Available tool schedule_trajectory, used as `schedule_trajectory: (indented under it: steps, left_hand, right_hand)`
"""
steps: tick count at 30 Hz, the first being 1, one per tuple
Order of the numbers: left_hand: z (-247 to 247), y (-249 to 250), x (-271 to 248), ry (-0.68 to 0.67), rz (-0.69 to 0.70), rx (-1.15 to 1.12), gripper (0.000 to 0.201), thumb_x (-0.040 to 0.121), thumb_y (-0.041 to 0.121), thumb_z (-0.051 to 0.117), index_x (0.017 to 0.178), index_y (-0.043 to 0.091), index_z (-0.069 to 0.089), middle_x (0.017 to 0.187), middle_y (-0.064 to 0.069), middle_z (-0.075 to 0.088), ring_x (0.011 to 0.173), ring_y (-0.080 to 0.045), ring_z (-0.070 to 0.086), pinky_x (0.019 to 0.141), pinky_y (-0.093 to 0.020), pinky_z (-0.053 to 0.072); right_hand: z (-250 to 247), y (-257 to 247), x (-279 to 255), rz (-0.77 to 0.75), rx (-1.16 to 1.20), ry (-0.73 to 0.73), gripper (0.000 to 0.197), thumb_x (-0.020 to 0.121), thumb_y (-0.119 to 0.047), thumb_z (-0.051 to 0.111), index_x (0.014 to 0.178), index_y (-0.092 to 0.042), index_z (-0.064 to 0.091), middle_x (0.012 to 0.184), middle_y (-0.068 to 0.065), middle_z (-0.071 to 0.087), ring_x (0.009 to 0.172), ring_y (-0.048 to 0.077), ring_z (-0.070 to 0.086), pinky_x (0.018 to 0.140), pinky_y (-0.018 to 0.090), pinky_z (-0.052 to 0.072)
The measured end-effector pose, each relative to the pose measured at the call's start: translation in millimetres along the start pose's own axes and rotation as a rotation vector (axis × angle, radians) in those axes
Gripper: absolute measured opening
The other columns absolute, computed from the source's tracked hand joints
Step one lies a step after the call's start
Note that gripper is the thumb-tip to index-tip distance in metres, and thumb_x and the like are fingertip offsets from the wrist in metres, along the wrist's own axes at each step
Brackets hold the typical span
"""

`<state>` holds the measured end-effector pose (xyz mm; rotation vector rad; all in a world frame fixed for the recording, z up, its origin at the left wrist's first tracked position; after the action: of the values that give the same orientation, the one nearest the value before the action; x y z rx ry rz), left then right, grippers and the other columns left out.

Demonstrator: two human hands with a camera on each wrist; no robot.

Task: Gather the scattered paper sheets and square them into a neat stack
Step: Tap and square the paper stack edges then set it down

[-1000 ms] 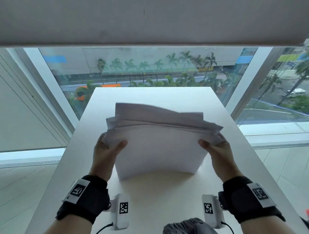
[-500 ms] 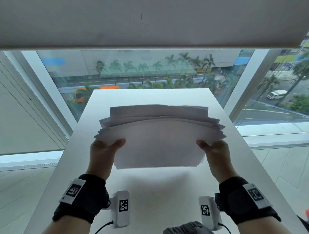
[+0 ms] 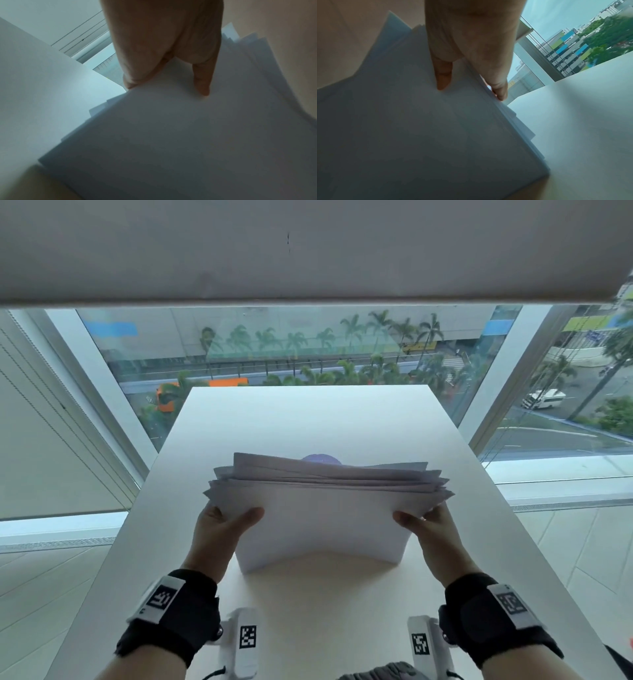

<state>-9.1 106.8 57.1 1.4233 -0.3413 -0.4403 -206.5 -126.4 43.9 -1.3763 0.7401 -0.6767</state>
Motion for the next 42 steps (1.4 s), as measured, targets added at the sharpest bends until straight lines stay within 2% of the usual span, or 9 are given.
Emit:
schedule_trajectory:
  steps: [5,13,17,21,24,28,32,36,42]
  left_hand:
    - [9,10,1,0.103,0.06,-0.008,0.023,0.079,-0.008,0.063,0.076,0.014,0.069,0.062,0.013,0.072,0.057,0.001,0.064,0.057,-0.012,0.052]
    - [16,7,-13,0.108,0.112,-0.006,0.018,0.08,-0.005,0.064,0.085,0.012,0.068,0.079,0.0,0.071,0.077,-0.015,0.064,0.073,-0.026,0.054]
    - [8,-6,-20,0.084,0.041,0.007,0.017,0.077,-0.003,0.07,0.085,0.012,0.067,0.073,0.003,0.073,0.07,-0.011,0.067,0.058,-0.016,0.053]
    - [-1,-6,-14,0.034,0.027,0.009,0.024,0.062,0.011,0.072,0.085,0.013,0.068,0.073,0.007,0.075,0.069,-0.006,0.069,0.064,-0.021,0.055]
    - [-2,-2,-8,0.032,0.001,0.026,0.016,0.07,0.0,0.073,0.078,0.014,0.069,0.066,0.009,0.074,0.063,-0.002,0.067,0.069,-0.028,0.051]
    - [0,9,-6,0.001,0.053,-0.025,0.023,0.068,-0.002,0.072,0.068,0.021,0.076,0.068,0.011,0.074,0.065,-0.001,0.067,0.064,-0.017,0.055]
    - [-6,18,-3,-0.05,0.118,-0.07,0.026,0.064,0.005,0.076,0.089,0.014,0.074,0.086,0.001,0.076,0.082,-0.012,0.069,0.078,-0.023,0.056]
    - [-5,5,-1,-0.098,0.052,0.0,0.072,0.045,0.026,0.08,0.107,-0.005,0.061,0.098,-0.017,0.07,0.088,-0.024,0.066,0.077,-0.028,0.057]
    - [2,-3,1,-0.088,-0.013,-0.037,0.062,0.039,0.025,0.08,0.096,0.004,0.067,0.079,0.0,0.076,0.073,-0.011,0.07,0.064,-0.018,0.055]
  right_hand:
    - [5,-18,1,-0.1,-0.074,0.118,0.026,0.081,0.009,0.06,0.075,-0.016,0.064,0.057,-0.018,0.069,0.052,-0.006,0.06,0.058,0.015,0.049]
    - [8,-26,-8,-0.164,0.068,0.035,0.024,0.092,0.001,0.048,0.094,-0.017,0.064,0.072,-0.013,0.071,0.067,-0.005,0.064,0.065,0.01,0.051]
    - [1,-14,-14,-0.143,0.168,-0.01,0.016,0.085,-0.025,0.062,0.099,-0.018,0.064,0.083,-0.011,0.073,0.078,0.002,0.065,0.071,0.019,0.052]
    - [-4,-19,-11,-0.099,0.26,-0.043,0.058,0.056,-0.07,0.069,0.093,-0.026,0.072,0.091,-0.01,0.073,0.083,0.001,0.065,0.069,0.014,0.053]
    - [0,-27,-9,-0.125,0.24,-0.078,0.055,0.058,-0.073,0.062,0.094,-0.032,0.073,0.092,-0.012,0.073,0.085,-0.002,0.065,0.071,0.013,0.052]
    - [4,-48,-7,-0.192,0.214,-0.074,0.052,0.059,-0.074,0.059,0.092,-0.036,0.073,0.092,-0.016,0.073,0.085,-0.004,0.065,0.071,0.01,0.051]
    - [-5,-58,-6,-0.22,0.166,-0.062,0.063,0.064,-0.08,0.046,0.11,-0.04,0.064,0.107,-0.018,0.066,0.076,-0.011,0.056,0.064,0.002,0.044]
    - [-11,-39,-11,-0.179,0.146,-0.051,0.103,0.05,-0.091,0.046,0.134,-0.032,0.046,0.104,0.0,0.068,0.086,0.002,0.061,0.069,0.009,0.047]
    - [-10,-29,-11,-0.119,0.354,-0.024,0.124,0.039,-0.09,0.055,0.14,-0.02,0.038,0.106,0.007,0.066,0.102,0.02,0.059,0.084,0.028,0.048]
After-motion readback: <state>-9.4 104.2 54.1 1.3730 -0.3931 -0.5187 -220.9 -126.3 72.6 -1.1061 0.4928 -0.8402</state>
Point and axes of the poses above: each hand's wrist, its own x-axis towards the middle knuckle, its own z-axis out of the palm, y = z × x, the point moved 1 cm from there along x, towards the middle knuckle
